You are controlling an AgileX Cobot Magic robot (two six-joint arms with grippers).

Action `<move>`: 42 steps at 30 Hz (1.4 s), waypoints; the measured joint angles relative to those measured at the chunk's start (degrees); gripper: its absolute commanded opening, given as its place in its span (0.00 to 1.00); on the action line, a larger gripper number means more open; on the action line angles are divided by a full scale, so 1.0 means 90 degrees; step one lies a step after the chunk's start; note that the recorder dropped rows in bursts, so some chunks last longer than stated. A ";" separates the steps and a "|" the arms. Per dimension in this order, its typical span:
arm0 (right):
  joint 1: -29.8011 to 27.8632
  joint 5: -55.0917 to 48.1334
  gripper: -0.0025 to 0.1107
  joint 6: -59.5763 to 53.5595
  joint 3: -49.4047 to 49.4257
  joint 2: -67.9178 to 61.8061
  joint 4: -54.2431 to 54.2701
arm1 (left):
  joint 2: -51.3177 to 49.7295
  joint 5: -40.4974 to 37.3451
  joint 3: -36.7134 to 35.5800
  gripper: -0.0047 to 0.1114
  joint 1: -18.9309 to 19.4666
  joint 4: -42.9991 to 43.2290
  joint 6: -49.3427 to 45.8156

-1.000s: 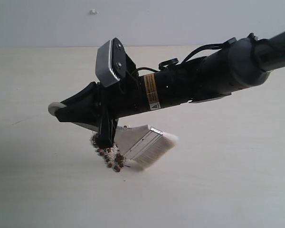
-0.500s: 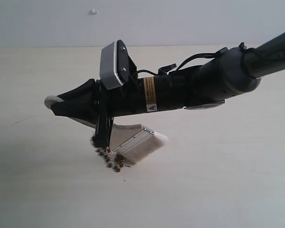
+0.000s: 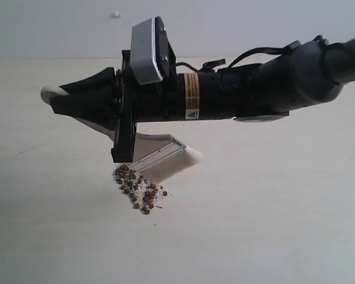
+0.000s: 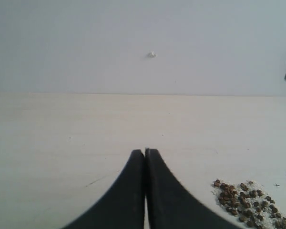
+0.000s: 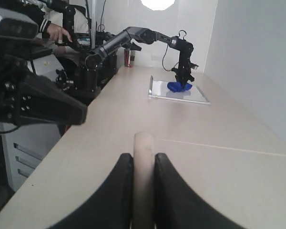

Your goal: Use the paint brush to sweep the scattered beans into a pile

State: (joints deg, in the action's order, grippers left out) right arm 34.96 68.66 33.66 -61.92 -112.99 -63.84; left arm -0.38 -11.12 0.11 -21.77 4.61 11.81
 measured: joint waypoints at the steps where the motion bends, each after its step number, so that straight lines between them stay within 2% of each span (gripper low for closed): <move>1: 0.0000 0.0000 0.02 0.0128 0.0000 0.0127 -0.0063 | 0.0000 0.0000 0.0000 0.04 0.0000 0.0000 0.0000; 4: 0.0000 -0.0246 0.02 0.0510 0.0000 0.0501 -0.0446 | 0.0000 0.0000 0.0000 0.04 0.0000 0.0000 0.0000; 9: 0.0000 -0.1473 0.02 0.1364 -0.0011 0.0642 -0.1363 | 0.0000 0.0000 0.0000 0.04 0.0000 0.0000 0.0000; 14: 0.0000 -0.1786 0.02 0.1668 -0.0011 0.0292 -0.1692 | 0.0000 0.0000 0.0000 0.04 0.0000 0.0000 0.0000; 23: 0.0000 -0.1650 0.02 0.1009 -0.0011 -0.0290 -0.0786 | 0.0000 0.0000 0.0000 0.04 0.0000 0.0000 0.0000; 34: 0.0000 -0.0322 0.02 0.0278 -0.0011 -0.0368 0.0177 | 0.0000 0.0000 0.0000 0.04 0.0000 0.0000 0.0000; 37: 0.0000 -0.0406 0.02 0.0278 -0.0011 -0.0183 0.0177 | 0.0000 0.0000 0.0000 0.04 0.0000 0.0000 0.0000; 42: 0.0000 -0.1434 0.02 0.0724 -0.0011 0.0493 0.0046 | 0.0000 0.0000 0.0000 0.04 0.0000 0.0000 0.0000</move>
State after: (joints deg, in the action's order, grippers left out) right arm 34.96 55.75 40.18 -62.02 -108.56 -63.42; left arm -0.38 -11.12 0.11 -21.77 4.61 11.81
